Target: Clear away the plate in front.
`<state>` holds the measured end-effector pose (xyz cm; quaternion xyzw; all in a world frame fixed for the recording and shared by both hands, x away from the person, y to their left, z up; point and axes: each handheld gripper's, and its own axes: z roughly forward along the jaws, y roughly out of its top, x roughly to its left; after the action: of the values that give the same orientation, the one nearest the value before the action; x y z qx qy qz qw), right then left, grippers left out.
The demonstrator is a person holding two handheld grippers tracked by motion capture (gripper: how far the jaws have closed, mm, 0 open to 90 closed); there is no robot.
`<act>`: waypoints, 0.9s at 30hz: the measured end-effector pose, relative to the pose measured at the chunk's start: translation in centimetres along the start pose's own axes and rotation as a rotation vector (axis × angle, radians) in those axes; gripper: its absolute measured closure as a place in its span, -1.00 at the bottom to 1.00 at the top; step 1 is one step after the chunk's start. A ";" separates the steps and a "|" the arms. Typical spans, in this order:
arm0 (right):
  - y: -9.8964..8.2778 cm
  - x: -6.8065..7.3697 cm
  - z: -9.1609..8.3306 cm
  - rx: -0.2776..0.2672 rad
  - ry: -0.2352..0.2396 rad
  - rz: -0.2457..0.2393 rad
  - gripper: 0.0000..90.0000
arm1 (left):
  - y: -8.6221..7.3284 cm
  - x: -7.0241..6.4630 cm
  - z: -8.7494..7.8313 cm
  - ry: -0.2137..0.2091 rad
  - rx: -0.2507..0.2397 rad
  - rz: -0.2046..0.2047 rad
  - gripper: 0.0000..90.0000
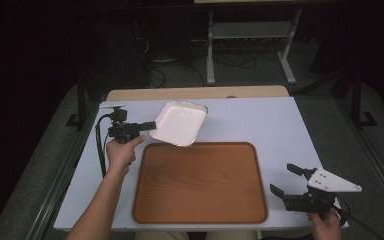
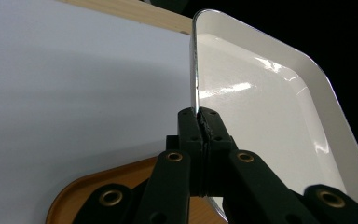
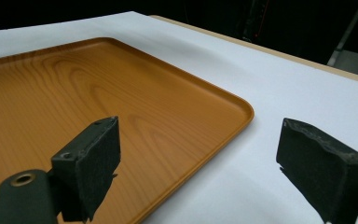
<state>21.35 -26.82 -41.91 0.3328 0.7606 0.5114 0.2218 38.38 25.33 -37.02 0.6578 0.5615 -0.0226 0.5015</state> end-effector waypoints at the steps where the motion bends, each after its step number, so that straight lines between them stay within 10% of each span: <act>1: 0.0 0.0 0.0 0.000 0.000 0.000 -0.72 | 0.0 0.0 0.0 0.000 0.000 0.000 0.98; 27: 0.0 0.0 0.1 0.006 -0.004 0.003 -0.72 | -4.2 0.7 -1.9 0.014 0.023 -0.011 0.98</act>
<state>21.42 -26.77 -41.93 0.3357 0.7613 0.5086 0.2215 34.35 26.58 -39.14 0.6606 0.5684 -0.0270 0.4898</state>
